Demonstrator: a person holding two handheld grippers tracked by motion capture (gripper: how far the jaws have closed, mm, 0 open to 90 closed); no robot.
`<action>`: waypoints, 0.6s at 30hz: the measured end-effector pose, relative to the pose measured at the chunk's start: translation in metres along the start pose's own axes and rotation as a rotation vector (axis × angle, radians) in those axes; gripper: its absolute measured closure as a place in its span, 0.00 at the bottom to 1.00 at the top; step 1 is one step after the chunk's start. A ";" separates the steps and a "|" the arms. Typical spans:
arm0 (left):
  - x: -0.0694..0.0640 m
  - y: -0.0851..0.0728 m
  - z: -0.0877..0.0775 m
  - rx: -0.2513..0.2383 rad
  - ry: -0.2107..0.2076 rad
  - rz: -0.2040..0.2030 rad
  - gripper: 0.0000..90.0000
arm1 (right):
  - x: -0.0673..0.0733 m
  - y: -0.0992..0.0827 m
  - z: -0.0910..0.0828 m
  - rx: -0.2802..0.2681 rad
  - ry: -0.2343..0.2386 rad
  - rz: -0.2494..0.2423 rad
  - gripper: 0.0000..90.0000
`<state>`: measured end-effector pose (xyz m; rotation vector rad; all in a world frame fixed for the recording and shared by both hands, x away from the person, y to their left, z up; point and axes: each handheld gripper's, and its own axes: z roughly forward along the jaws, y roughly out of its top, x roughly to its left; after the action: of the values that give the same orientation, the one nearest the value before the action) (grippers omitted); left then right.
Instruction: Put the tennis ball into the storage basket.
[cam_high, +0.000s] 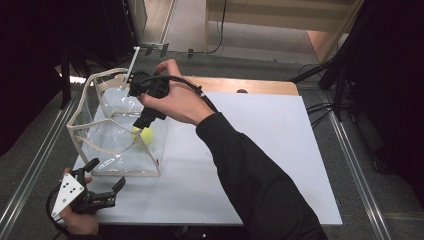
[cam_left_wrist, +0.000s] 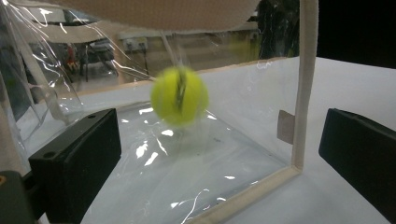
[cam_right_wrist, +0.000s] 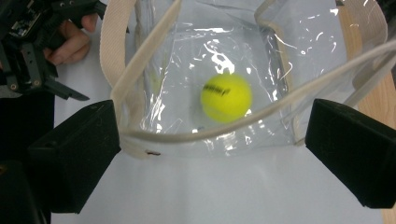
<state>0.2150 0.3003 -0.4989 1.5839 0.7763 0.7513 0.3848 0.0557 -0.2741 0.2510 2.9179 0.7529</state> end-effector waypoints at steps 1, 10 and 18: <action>0.000 0.000 0.000 0.001 0.000 0.000 0.00 | 0.000 -0.003 -0.002 0.000 -0.001 0.005 0.02; 0.000 0.000 0.000 0.002 0.001 0.000 0.00 | 0.000 -0.031 -0.007 -0.029 0.005 0.044 0.00; -0.001 0.000 0.000 0.002 0.002 0.000 0.00 | 0.006 -0.051 0.004 -0.036 -0.004 0.064 0.00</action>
<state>0.2147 0.2997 -0.4990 1.5846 0.7791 0.7527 0.3732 0.0148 -0.3027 0.3429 2.9020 0.8122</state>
